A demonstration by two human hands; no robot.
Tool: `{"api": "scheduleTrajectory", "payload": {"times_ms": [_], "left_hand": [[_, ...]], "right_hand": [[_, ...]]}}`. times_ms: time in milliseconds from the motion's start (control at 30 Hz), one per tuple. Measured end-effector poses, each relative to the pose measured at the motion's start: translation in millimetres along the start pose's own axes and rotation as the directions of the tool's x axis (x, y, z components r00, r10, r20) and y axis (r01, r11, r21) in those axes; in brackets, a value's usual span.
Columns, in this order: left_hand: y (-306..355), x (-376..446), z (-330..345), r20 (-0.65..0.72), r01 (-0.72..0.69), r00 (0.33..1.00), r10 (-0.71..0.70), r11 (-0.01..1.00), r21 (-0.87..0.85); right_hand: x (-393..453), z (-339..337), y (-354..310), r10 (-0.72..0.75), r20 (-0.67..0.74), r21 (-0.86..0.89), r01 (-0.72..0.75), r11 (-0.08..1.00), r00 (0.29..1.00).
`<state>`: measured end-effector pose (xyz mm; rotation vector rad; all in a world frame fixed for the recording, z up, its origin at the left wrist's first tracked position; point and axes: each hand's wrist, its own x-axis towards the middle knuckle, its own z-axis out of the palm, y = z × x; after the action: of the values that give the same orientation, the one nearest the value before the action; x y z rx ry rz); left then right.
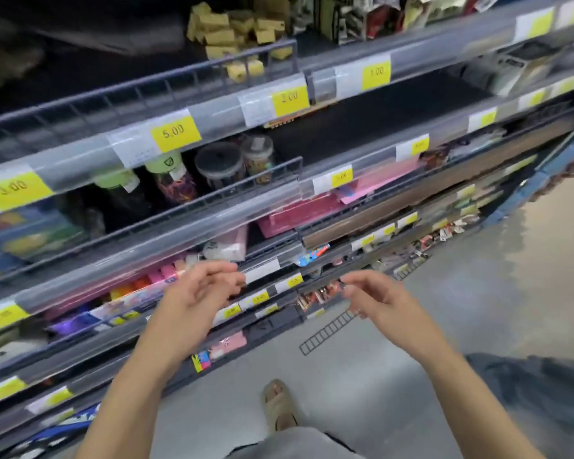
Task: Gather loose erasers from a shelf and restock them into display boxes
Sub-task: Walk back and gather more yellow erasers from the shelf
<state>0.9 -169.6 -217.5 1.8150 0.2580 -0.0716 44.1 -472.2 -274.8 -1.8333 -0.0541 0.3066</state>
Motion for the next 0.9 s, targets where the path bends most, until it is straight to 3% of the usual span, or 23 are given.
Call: {"api": "scheduleTrajectory", "payload": {"times_ms": [100,200,300,400,433,567,700,900], "left_hand": [[64.0,8.2,-26.6,-0.113,-0.223,0.967,0.227,0.974,0.041],[110.7,17.4,-49.5,-0.196,-0.420,0.868,0.457,0.884,0.204],[138.9,35.8,-66.1,-0.225,-0.481,0.752,0.619,0.749,0.455],[157.7,66.1,-74.0,-0.145,-0.432,0.631,0.762,0.500,0.750],[162.1,76.4,-76.0,-0.108,-0.387,0.631,0.768,0.432,0.814],[167.3,101.8,-75.8,-0.056,-0.210,0.760,0.648,0.327,0.921],[159.0,111.1,-72.0,-0.021,-0.130,0.738,0.675,0.173,0.976],[154.9,112.1,-70.1,-0.055,-0.107,0.737,0.674,0.197,0.974]], "right_hand": [[36.5,2.2,-62.7,-0.165,0.048,-0.035,0.167,0.985,0.985],[64.9,6.1,-127.4,-0.315,0.093,-0.058,0.321,0.945,0.945],[86.0,10.2,-186.6,-0.433,0.121,-0.075,0.443,0.893,0.893],[108.1,10.9,-235.3,-0.556,0.106,-0.127,0.566,0.815,0.825],[117.2,12.5,-249.9,-0.594,0.100,-0.157,0.602,0.783,0.798],[163.0,17.6,-297.7,-0.666,0.141,-0.405,0.656,0.637,0.733],[211.8,22.9,-327.1,-0.546,0.294,-0.680,0.573,0.457,0.785],[247.9,40.9,-337.0,-0.321,0.443,-0.745,0.543,0.388,0.837]]}}
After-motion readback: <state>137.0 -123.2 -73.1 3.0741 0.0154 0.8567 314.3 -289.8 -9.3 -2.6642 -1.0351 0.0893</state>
